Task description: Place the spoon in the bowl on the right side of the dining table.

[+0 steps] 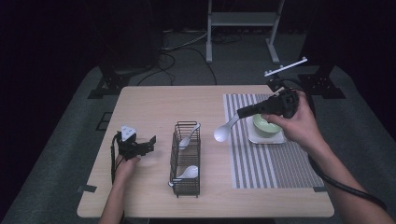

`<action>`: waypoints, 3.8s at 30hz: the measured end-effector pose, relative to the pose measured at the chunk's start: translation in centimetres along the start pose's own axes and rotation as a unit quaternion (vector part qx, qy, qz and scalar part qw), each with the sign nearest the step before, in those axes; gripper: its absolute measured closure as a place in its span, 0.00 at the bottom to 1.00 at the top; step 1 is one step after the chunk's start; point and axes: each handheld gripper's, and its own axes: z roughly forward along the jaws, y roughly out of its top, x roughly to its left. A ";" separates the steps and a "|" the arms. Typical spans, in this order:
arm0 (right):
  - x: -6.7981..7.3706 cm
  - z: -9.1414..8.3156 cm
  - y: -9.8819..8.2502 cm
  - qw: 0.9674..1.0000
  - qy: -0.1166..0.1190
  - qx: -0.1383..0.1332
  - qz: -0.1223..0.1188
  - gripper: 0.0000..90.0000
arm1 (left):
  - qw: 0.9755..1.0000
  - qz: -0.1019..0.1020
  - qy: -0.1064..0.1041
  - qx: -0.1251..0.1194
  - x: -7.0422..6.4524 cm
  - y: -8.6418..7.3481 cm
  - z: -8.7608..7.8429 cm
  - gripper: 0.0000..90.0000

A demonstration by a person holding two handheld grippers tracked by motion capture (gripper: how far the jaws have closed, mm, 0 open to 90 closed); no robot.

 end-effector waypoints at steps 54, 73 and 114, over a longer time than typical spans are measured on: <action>-5.4 -2.1 -1.0 0.997 -0.042 -0.019 0.067 0.95 | 1.000 0.007 0.000 -0.001 -0.1 0.0 0.0 0.00; -7.4 -3.2 -1.8 0.994 -0.050 -0.031 0.093 0.95 | 1.000 0.007 0.002 0.000 -0.1 0.0 0.0 0.00; -11.1 -5.2 -3.1 0.985 -0.077 -0.051 0.144 0.95 | 1.000 0.010 0.004 0.003 -0.2 0.0 0.0 0.00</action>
